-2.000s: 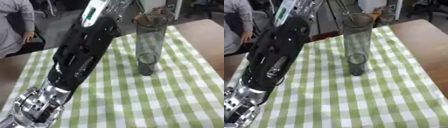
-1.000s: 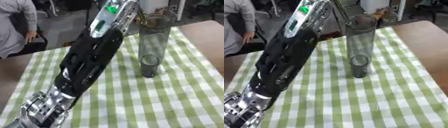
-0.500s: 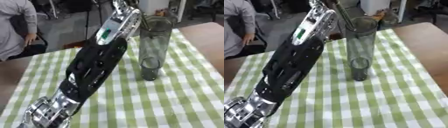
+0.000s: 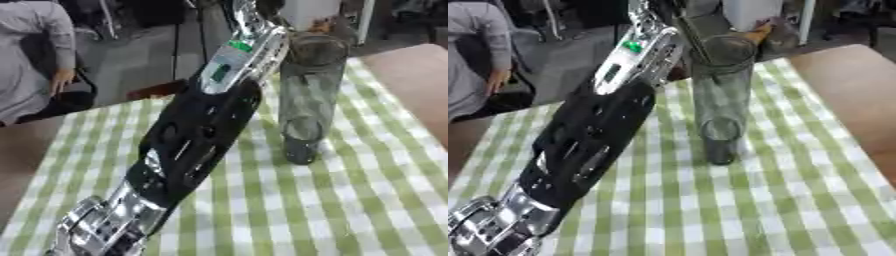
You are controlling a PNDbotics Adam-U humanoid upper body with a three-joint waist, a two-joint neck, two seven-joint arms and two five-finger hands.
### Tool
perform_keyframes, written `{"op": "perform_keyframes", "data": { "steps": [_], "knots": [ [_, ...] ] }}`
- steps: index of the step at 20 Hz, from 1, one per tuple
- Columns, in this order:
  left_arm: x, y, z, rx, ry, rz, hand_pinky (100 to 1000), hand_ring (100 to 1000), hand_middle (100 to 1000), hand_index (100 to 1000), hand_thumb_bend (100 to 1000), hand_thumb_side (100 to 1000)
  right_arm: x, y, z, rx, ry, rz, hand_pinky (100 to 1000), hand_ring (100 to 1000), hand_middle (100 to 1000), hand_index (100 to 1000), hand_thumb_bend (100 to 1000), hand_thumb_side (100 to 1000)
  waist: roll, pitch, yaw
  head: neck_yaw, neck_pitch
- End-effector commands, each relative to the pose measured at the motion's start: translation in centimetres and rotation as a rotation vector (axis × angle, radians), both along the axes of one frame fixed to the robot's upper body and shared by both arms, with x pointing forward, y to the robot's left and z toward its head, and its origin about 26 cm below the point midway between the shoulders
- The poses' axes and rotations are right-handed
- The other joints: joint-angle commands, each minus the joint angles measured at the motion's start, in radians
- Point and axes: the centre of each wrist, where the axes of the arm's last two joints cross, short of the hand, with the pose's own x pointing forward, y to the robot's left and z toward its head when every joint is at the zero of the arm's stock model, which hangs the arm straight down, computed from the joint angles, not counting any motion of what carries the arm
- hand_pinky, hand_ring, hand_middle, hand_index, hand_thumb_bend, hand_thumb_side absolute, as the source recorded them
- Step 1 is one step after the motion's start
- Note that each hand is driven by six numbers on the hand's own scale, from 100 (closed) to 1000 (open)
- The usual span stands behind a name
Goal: Arrange flowers into the vase.
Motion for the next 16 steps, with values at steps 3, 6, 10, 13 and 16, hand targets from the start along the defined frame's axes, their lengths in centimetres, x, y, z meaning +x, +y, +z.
{"op": "perform_keyframes", "data": {
  "steps": [3, 6, 10, 13, 16],
  "knots": [
    [-0.1, 0.7, 1.9, 0.012, -0.065, 0.015, 100, 100, 100, 100, 433, 100, -0.5, 0.2, 0.9, -0.013, -0.033, -0.001, 699, 786, 824, 883, 100, 1000, -0.006, -0.012, 0.002, 0.006, -0.017],
    [0.1, 0.9, 1.9, 0.038, -0.079, 0.022, 100, 100, 100, 158, 536, 100, -0.4, 0.2, 0.8, -0.012, -0.029, 0.001, 698, 785, 823, 883, 100, 1000, -0.003, -0.01, 0.004, 0.006, -0.015],
    [0.5, 1.2, 1.6, 0.074, -0.095, 0.048, 223, 154, 133, 249, 595, 150, -0.4, 0.2, 0.8, -0.01, -0.027, 0.004, 698, 785, 823, 883, 100, 1000, -0.002, -0.009, 0.003, 0.008, -0.02],
    [0.7, 1.3, 1.4, 0.087, -0.111, 0.059, 286, 208, 182, 295, 584, 154, -0.4, 0.2, 0.9, -0.01, -0.028, 0.007, 697, 785, 823, 883, 100, 1000, -0.001, -0.008, 0.002, 0.012, -0.028],
    [1.0, 1.5, 1.2, 0.091, -0.115, 0.067, 336, 289, 256, 370, 575, 152, -0.4, 0.2, 0.9, -0.009, -0.027, 0.007, 696, 784, 823, 883, 100, 1000, 0.001, -0.007, 0.002, 0.013, -0.033]
  ]
}}
